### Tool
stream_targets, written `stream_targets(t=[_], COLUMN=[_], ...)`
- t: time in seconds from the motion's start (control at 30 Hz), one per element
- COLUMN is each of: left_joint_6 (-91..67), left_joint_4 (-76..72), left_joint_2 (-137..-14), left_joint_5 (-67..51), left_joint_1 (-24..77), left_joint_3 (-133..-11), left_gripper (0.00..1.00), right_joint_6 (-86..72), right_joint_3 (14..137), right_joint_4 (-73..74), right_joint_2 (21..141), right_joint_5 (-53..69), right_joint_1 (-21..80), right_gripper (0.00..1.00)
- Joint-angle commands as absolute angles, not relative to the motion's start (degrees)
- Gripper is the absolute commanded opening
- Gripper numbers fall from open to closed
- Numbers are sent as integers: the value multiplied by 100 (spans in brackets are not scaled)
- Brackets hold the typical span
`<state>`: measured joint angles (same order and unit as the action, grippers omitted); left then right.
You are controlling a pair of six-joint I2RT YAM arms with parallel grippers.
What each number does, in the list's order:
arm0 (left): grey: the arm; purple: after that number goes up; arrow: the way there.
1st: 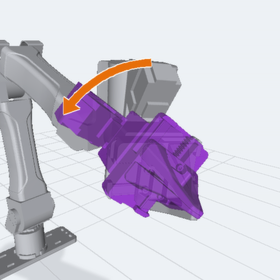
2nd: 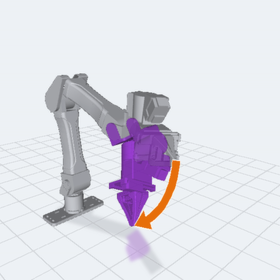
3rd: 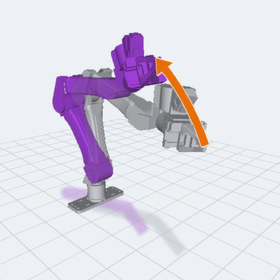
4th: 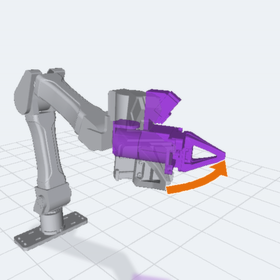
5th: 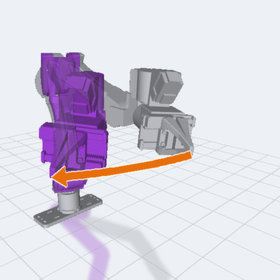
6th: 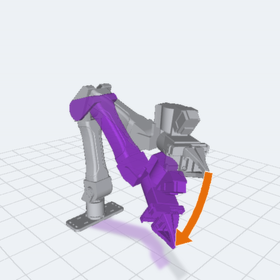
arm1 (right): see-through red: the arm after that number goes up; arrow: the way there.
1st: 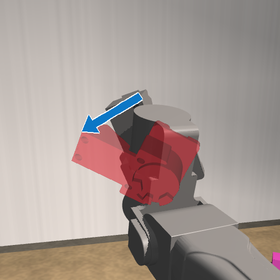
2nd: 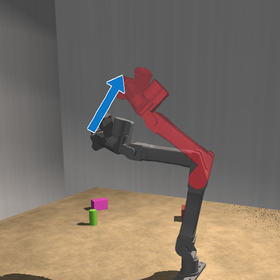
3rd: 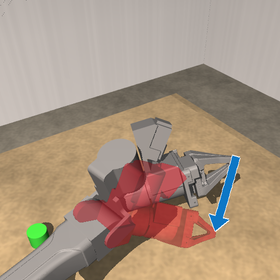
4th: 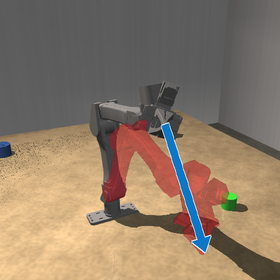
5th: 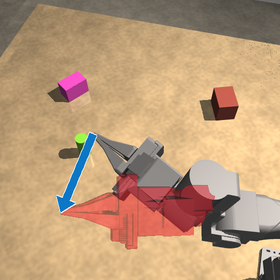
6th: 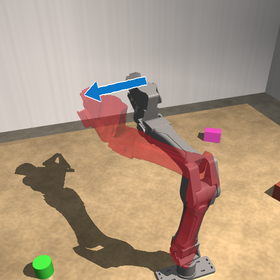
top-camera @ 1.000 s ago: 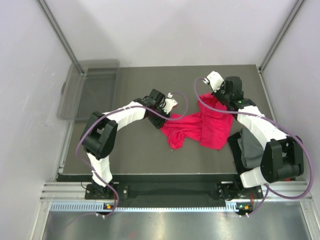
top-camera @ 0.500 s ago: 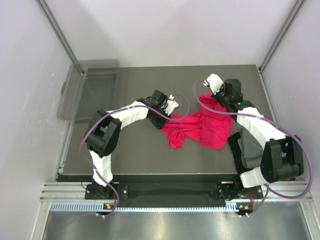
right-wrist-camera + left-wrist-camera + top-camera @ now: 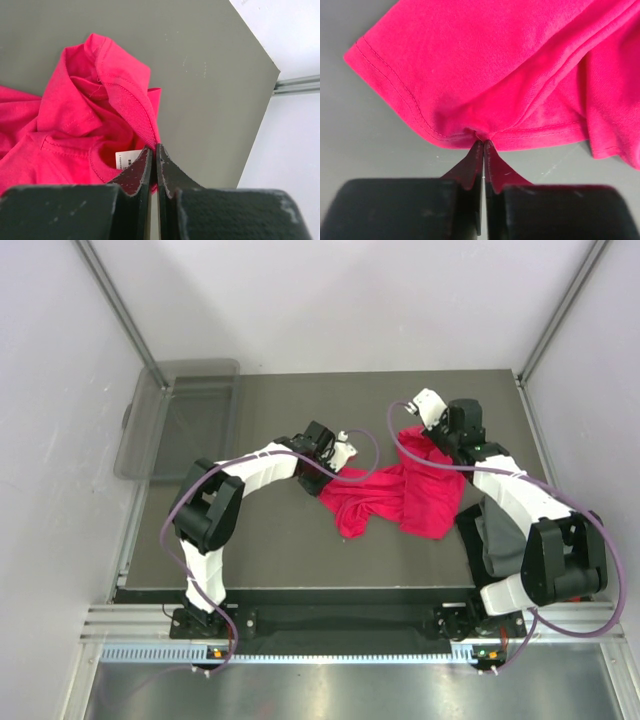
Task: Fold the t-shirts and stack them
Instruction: Flatten the tshirt out
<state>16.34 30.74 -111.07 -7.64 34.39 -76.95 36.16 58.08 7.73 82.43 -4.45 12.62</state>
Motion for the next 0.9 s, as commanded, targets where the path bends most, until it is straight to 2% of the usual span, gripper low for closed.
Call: stream_targets(t=[0.0,0.2,0.33,0.53,0.67,0.87], left_joint_6=[1696,2046,2478,2944,3102,3173], left_joint_4=[3076,3313,3462,3639,3709,3990], left_joint_2=[-10899,-9933,-8863,-7657,-7392,-7383], left_joint_5=[-826,-563,-326,228,536,124], left_joint_1=[3454,3410,3287,3182,2946,2786], left_joint_3=[-7858,-8050,-8234,-8472,-8876,-8790], left_gripper=[0,0,0,0,0,0], right_joint_6=[3551,3551,3507,3086,3023,3287], right_joint_3=[5783,6038,6266,6293,6056,5487], right_joint_4=[510,790,1054,1090,967,1301], right_joint_2=[7989,7770,7472,6515,6100,6485], right_joint_5=[-422,-439,-422,-308,-386,-597], right_joint_1=[1204,1195,1178,1195,1187,1186], right_gripper=[0,0,0,0,0,0])
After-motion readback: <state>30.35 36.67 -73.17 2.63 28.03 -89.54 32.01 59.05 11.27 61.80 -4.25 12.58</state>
